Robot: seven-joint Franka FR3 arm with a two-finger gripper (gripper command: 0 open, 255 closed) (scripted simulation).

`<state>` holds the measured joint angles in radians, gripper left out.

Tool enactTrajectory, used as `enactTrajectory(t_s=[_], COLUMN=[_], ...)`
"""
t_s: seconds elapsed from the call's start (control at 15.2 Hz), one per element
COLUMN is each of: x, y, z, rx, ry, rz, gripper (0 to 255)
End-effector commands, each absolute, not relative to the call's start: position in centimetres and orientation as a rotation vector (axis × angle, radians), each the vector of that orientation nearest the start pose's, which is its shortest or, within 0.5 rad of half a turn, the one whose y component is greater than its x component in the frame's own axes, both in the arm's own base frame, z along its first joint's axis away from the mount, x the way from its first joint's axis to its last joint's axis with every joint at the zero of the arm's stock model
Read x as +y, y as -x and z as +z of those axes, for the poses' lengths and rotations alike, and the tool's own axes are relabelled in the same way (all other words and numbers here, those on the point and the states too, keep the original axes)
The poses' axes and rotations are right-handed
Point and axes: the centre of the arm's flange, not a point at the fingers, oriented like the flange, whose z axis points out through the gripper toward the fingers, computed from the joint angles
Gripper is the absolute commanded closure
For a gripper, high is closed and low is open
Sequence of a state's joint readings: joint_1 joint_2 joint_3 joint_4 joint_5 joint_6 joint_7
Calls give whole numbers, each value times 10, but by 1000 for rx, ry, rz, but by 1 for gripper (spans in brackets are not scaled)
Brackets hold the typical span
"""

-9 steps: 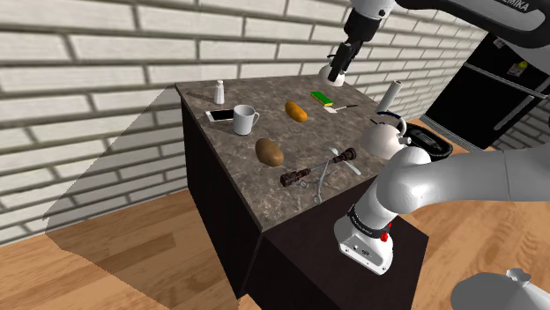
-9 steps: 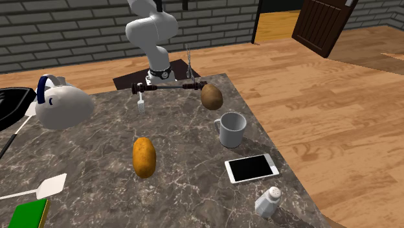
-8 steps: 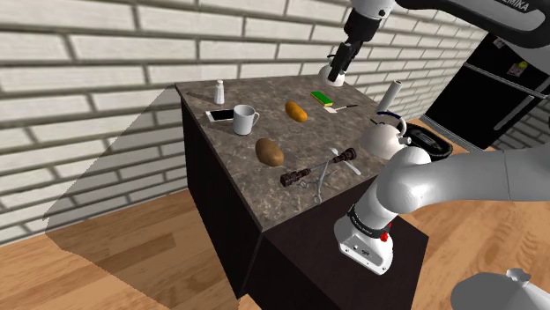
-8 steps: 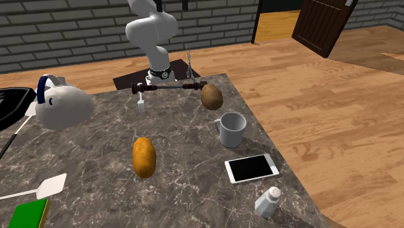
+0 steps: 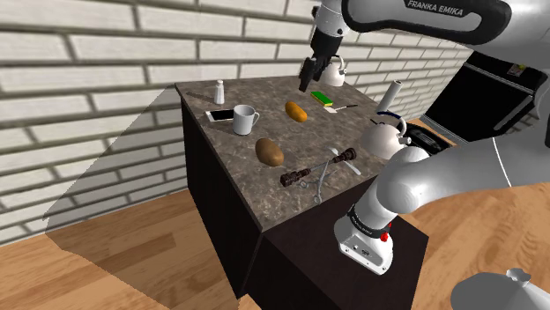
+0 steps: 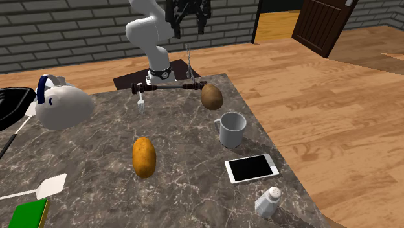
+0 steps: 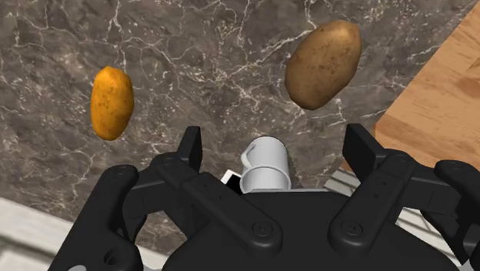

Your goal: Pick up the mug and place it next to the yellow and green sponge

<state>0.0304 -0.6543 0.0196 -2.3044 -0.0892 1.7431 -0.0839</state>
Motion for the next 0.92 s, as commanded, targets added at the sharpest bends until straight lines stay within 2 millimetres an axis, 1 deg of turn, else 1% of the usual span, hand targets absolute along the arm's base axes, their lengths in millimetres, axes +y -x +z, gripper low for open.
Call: enactTrajectory(t_s=[0.0, 0.86], x=[18, 53], y=[-382, -510], z=[571, 460], rx=[-226, -210], ry=[3229, 3214], rz=[-144, -105], gripper=[0, 0])
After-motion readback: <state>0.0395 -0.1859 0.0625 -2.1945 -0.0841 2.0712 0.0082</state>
